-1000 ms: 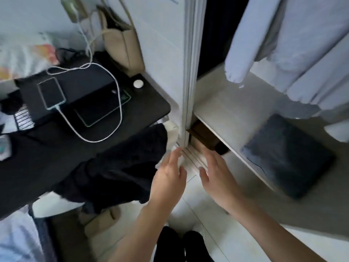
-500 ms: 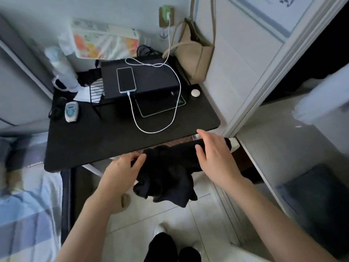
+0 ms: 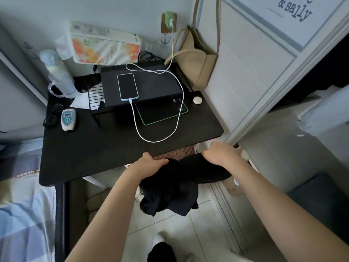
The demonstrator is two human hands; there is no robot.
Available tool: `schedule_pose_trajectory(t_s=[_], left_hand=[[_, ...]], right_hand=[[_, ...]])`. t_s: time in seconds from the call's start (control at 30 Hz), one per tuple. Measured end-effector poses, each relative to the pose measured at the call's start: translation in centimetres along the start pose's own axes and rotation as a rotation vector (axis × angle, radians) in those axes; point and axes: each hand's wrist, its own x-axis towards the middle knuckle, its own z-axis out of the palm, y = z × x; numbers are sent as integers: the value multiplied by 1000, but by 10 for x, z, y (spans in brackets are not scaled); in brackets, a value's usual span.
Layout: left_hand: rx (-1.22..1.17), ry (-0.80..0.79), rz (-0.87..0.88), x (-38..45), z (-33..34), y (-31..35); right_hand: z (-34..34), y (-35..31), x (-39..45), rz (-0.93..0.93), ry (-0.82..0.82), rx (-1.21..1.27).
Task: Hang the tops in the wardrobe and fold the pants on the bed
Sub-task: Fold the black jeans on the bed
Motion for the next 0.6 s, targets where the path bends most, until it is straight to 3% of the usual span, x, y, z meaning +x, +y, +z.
schedule_pose_trajectory(t_s=[0.13, 0.3, 0.4, 0.47, 0.6], left_hand=[[-113, -43, -30, 1, -5, 4], [-633, 210, 101, -23, -6, -4], [-980, 282, 158, -55, -7, 0], [-1157, 233, 167, -81, -4, 3], [-1294, 242, 277, -136, 25, -1]], right_hand=[[7, 4, -8, -90, 246, 237], [9, 24, -46, -280, 336, 1021], [10, 35, -76, -404, 283, 1263], [16, 43, -94, -444, 208, 1371], [29, 61, -121, -418, 135, 1478]])
